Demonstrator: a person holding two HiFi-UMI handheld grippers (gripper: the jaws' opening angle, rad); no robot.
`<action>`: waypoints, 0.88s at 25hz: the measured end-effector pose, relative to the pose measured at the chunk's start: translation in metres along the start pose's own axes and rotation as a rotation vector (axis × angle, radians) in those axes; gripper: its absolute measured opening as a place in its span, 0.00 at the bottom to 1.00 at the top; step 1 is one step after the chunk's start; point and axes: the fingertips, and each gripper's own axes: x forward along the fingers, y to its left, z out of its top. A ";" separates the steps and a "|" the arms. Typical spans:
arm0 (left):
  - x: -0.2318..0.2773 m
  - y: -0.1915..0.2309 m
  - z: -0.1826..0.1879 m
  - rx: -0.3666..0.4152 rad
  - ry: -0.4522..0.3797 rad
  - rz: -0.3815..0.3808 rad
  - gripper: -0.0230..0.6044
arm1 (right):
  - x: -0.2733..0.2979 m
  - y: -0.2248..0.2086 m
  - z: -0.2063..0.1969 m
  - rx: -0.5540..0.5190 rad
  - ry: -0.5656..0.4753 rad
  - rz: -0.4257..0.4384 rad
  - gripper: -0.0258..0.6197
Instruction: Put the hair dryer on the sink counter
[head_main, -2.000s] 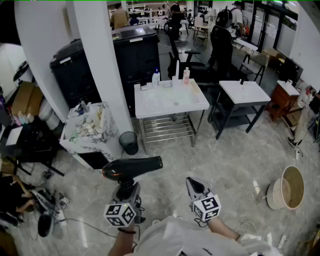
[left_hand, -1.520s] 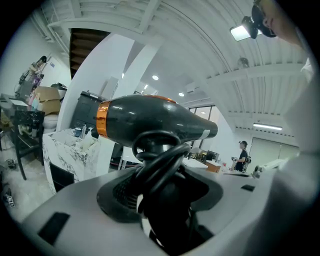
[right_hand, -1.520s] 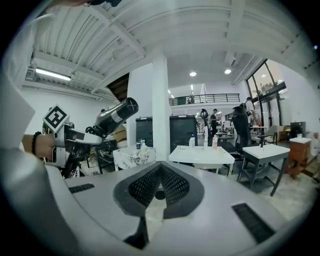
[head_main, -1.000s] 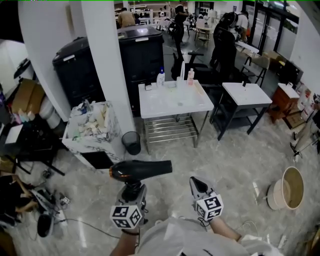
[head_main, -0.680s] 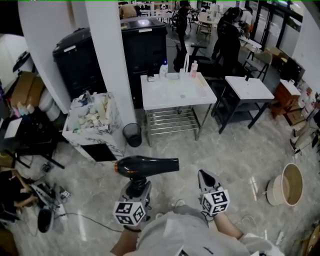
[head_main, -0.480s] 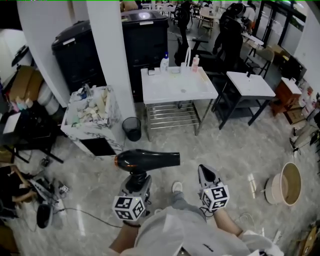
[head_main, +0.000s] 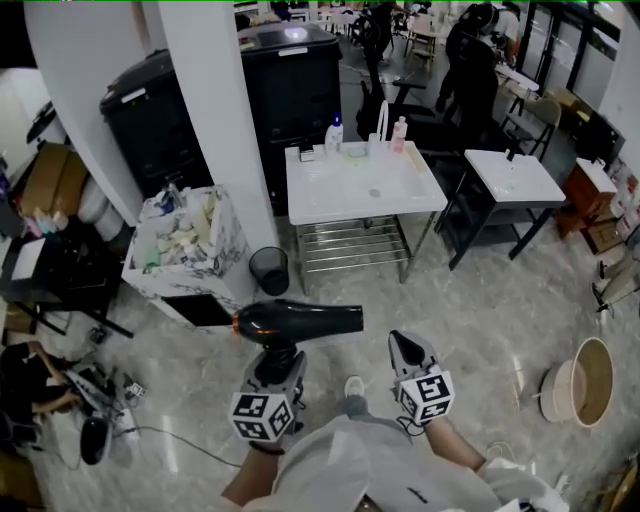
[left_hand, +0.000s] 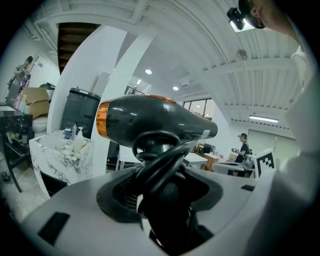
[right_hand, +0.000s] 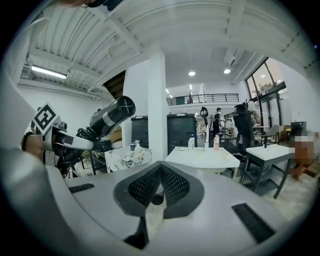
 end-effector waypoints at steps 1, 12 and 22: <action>0.011 0.001 0.004 -0.002 0.002 0.003 0.44 | 0.009 -0.006 0.002 0.002 0.000 0.009 0.07; 0.129 0.009 0.047 -0.010 0.009 0.040 0.44 | 0.097 -0.083 0.034 -0.002 -0.014 0.082 0.07; 0.197 0.008 0.066 -0.007 -0.013 0.099 0.44 | 0.144 -0.126 0.036 0.003 -0.007 0.139 0.07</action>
